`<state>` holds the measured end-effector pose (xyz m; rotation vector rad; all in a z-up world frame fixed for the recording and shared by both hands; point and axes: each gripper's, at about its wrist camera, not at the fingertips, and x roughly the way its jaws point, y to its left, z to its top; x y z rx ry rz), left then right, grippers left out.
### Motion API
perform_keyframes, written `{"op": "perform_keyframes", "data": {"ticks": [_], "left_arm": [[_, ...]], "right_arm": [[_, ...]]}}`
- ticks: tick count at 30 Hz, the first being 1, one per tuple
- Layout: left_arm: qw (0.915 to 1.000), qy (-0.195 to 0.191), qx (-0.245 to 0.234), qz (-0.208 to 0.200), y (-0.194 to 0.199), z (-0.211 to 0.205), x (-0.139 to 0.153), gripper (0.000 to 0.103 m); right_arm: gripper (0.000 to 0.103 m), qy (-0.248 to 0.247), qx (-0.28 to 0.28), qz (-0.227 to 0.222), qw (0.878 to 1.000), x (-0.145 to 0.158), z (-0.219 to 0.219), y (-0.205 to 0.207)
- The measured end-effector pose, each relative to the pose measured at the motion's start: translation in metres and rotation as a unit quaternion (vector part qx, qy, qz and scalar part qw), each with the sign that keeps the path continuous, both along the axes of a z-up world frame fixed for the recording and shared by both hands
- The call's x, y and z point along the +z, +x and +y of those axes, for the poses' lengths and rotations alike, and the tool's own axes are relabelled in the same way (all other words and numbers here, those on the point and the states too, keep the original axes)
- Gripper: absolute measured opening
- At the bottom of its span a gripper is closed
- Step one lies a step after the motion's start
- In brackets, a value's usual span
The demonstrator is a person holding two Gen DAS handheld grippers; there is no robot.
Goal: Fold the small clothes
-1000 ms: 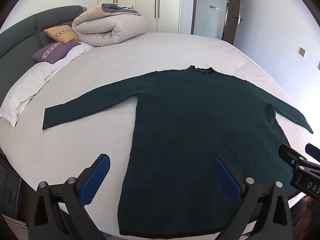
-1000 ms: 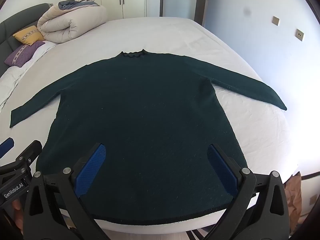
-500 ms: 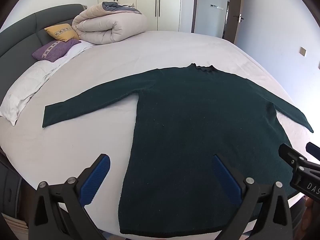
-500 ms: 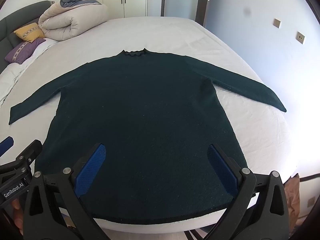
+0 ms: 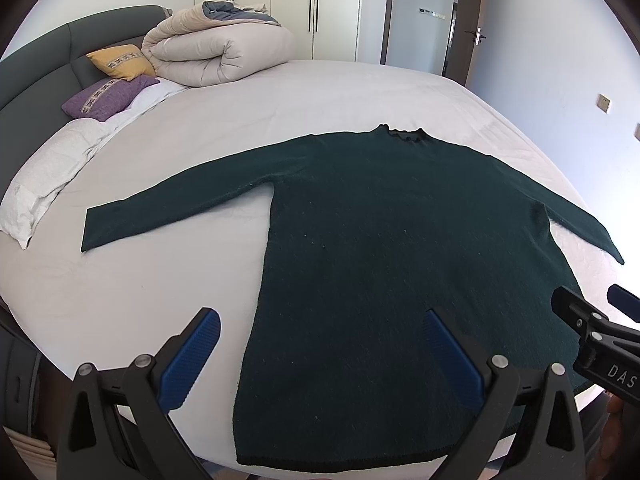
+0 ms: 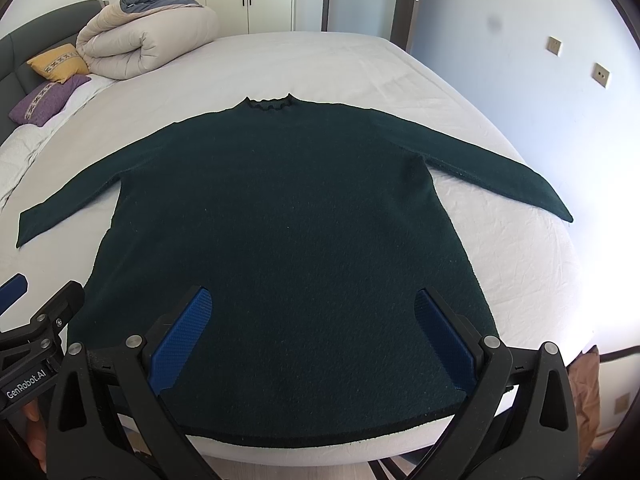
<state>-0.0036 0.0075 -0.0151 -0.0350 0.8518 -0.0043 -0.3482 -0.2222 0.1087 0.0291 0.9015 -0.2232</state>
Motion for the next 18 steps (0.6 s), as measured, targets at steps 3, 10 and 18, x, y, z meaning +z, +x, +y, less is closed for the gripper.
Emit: {"op": "perform_keyframes", "data": {"ticks": [3, 10, 18], "left_arm": [[1.0000, 0.000, 0.000, 0.000, -0.0002, -0.0004, -0.0003, 0.103], [1.0000, 0.000, 0.000, 0.002, -0.0005, -0.0016, -0.0014, 0.103], [1.0000, -0.003, -0.002, 0.003, -0.0022, -0.0025, -0.0038, 0.103]], "right_arm": [[0.103, -0.001, 0.000, 0.000, 1.000, -0.0005, 0.0000, -0.0001], [0.103, 0.000, -0.001, 0.001, 1.000, -0.0022, -0.0002, 0.0006], [0.103, 0.000, -0.001, 0.002, 1.000, -0.0022, -0.0003, 0.0007]]}}
